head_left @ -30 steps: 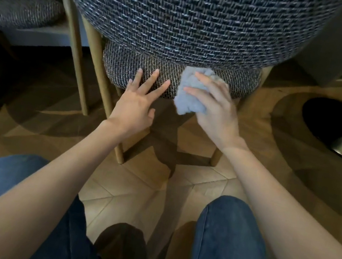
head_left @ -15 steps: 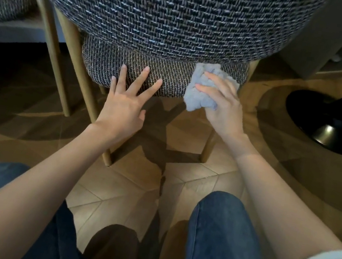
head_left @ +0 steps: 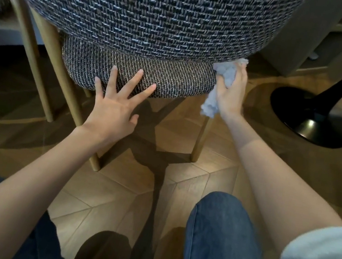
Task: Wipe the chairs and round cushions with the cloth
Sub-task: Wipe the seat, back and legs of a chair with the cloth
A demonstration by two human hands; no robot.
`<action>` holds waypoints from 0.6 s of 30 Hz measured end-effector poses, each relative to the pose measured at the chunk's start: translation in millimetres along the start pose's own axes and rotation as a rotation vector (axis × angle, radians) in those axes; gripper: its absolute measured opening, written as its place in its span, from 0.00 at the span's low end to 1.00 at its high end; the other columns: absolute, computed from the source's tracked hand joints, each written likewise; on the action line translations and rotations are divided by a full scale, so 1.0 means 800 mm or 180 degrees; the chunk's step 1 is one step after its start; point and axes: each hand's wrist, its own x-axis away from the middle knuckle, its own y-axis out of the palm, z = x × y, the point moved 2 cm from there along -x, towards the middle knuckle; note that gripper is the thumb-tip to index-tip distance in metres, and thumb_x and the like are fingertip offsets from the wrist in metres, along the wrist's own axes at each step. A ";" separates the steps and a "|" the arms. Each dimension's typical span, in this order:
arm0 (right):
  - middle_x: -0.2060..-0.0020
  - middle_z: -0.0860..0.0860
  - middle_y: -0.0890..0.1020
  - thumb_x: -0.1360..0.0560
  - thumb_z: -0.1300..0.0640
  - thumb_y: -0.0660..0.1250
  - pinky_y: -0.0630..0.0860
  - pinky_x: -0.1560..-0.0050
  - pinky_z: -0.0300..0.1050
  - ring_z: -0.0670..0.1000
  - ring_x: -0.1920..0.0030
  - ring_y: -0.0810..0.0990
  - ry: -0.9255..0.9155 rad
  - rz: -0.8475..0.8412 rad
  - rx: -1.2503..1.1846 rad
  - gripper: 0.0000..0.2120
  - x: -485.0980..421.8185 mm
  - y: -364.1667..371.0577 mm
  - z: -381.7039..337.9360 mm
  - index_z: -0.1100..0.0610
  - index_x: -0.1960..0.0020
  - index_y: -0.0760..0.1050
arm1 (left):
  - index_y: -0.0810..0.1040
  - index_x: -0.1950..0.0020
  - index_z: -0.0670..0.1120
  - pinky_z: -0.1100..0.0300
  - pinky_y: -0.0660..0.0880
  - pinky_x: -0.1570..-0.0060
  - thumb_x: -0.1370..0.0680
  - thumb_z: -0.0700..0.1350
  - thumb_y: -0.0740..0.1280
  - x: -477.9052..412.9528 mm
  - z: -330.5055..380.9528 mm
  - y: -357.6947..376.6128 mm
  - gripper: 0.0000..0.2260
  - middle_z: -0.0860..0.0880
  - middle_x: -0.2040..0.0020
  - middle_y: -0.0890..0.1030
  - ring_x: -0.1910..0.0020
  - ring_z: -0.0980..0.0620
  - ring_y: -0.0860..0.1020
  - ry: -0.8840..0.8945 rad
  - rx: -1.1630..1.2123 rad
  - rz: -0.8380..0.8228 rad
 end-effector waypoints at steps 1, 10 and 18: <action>0.27 0.61 0.62 0.22 0.60 0.65 0.50 0.34 0.28 0.56 0.26 0.61 0.0107 0.0023 -0.0127 0.25 -0.002 0.007 -0.002 0.65 0.28 0.64 | 0.47 0.22 0.60 0.30 0.42 0.32 0.22 0.48 0.64 -0.001 -0.001 -0.001 0.34 0.51 0.21 0.44 0.25 0.34 0.39 0.0003 0.0013 -0.0019; 0.33 0.61 0.63 0.23 0.57 0.64 0.60 0.31 0.48 0.61 0.34 0.65 0.0069 0.0310 0.0285 0.20 0.065 0.034 -0.020 0.63 0.33 0.70 | 0.46 0.23 0.61 0.30 0.40 0.32 0.23 0.46 0.64 -0.005 0.002 -0.009 0.36 0.54 0.21 0.41 0.25 0.37 0.36 -0.0013 0.0088 -0.0244; 0.37 0.63 0.66 0.26 0.64 0.67 0.50 0.32 0.31 0.61 0.34 0.66 -0.0460 -0.0352 -0.0430 0.16 0.153 0.091 -0.097 0.66 0.39 0.74 | 0.49 0.21 0.49 0.42 0.48 0.25 0.24 0.37 0.63 0.010 -0.027 -0.030 0.35 0.50 0.21 0.45 0.22 0.44 0.43 -0.0039 0.0284 -0.0391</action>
